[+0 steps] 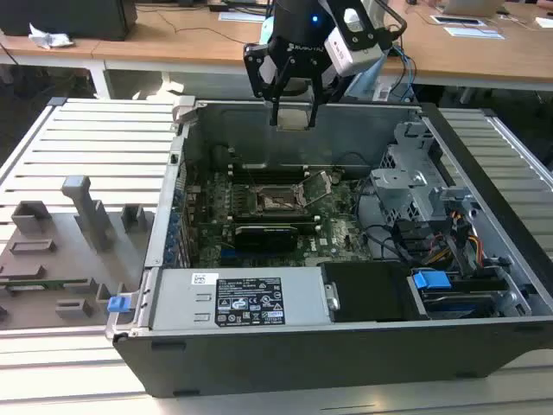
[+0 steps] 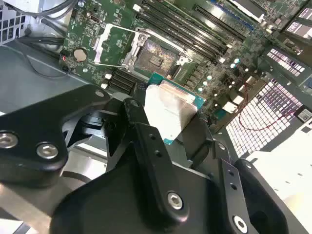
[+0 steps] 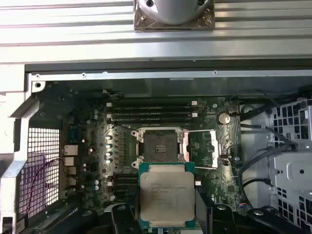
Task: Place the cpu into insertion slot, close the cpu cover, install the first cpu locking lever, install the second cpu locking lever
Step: 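Place the cpu into insertion slot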
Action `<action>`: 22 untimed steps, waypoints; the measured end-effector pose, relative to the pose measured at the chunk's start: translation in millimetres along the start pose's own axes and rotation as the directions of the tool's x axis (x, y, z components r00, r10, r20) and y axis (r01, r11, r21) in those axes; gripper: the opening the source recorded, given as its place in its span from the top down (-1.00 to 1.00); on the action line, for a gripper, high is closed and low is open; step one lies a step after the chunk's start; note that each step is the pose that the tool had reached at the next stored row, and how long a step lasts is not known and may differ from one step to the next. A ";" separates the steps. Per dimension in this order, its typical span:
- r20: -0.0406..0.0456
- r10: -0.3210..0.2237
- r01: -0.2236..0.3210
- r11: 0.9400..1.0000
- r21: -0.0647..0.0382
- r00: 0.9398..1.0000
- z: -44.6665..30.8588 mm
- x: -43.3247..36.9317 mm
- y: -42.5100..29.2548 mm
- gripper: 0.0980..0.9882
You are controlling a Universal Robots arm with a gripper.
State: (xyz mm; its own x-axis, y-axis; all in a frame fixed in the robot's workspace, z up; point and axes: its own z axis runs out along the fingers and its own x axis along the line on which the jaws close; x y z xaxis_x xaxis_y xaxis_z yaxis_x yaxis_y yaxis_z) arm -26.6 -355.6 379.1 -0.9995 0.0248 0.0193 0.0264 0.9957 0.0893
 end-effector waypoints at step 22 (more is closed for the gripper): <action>0.000 0.000 0.000 1.000 0.005 1.000 23.6 -0.5 -2.1 0.00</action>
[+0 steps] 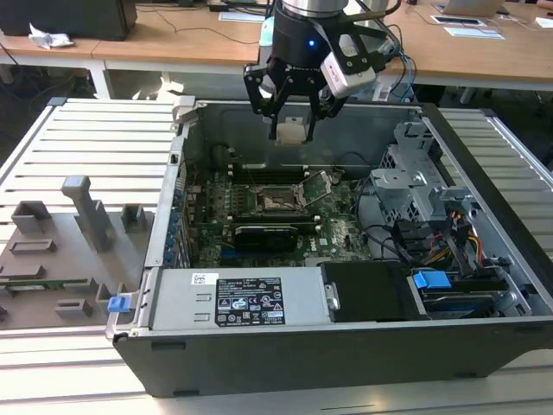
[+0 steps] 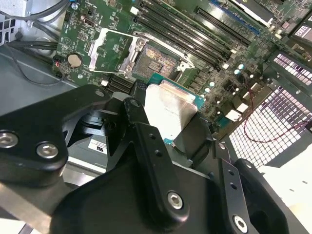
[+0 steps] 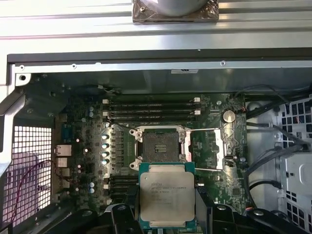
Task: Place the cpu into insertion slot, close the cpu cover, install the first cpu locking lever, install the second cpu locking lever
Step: 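Place the cpu into insertion slot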
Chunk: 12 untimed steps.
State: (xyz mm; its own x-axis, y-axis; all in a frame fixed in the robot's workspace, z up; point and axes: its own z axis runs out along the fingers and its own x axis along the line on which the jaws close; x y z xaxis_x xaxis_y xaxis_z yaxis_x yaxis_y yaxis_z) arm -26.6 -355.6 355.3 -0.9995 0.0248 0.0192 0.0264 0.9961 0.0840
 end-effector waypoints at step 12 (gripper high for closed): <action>0.000 0.000 0.000 1.000 0.000 1.000 8.7 -0.2 -0.7 0.00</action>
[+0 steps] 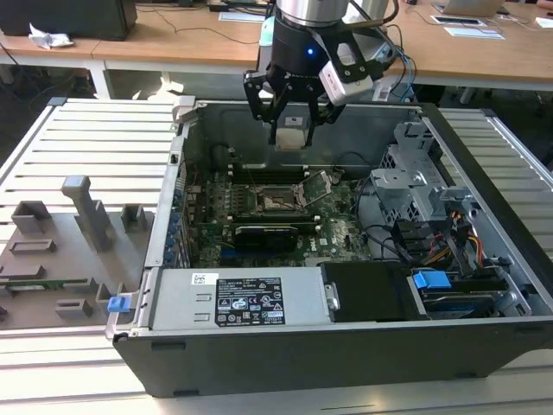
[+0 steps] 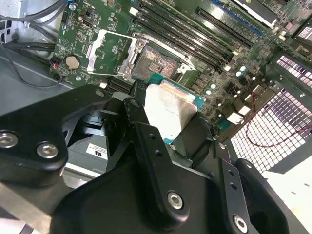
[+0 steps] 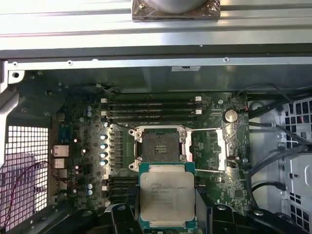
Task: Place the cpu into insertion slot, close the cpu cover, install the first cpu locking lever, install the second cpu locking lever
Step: 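Place the cpu into insertion slot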
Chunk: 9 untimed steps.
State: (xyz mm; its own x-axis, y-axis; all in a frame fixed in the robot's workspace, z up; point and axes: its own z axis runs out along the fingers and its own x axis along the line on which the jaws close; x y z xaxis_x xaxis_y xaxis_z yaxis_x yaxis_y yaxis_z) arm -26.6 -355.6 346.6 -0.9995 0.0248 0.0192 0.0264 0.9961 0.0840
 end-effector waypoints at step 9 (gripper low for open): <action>0.000 0.000 0.000 1.000 0.000 1.000 6.5 -0.1 -0.6 0.00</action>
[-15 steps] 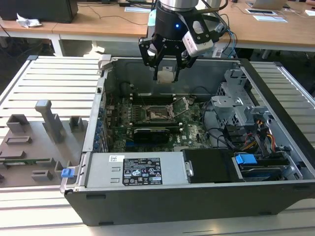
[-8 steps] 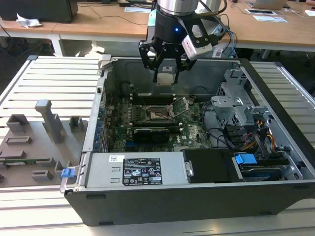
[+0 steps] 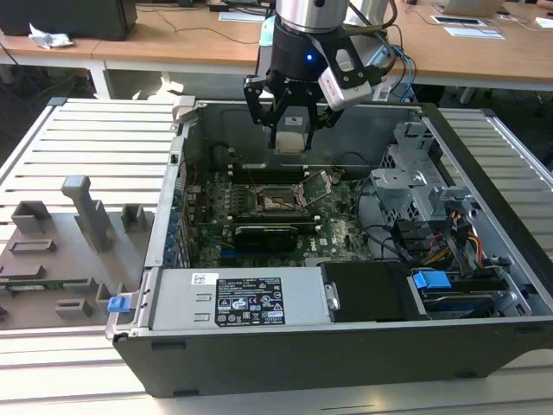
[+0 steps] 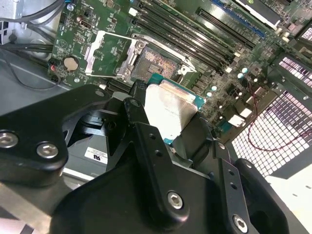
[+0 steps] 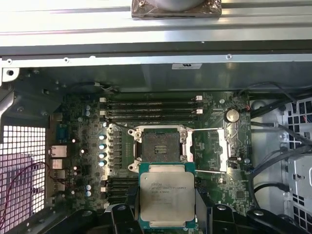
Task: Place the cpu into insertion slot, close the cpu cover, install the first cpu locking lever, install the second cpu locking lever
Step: 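Place the cpu into insertion slot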
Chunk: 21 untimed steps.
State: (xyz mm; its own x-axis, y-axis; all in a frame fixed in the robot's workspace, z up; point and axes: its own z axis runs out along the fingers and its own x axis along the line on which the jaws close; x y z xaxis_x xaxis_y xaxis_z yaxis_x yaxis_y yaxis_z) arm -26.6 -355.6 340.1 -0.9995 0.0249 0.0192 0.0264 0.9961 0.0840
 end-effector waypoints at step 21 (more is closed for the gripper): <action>0.000 0.000 0.000 1.000 0.000 1.000 13.9 -0.3 -1.2 0.00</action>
State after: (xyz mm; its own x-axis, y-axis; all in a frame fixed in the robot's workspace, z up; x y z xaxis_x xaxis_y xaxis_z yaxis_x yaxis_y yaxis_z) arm -26.6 -355.6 326.2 -0.9995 0.0248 0.0192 0.0264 0.9961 0.0840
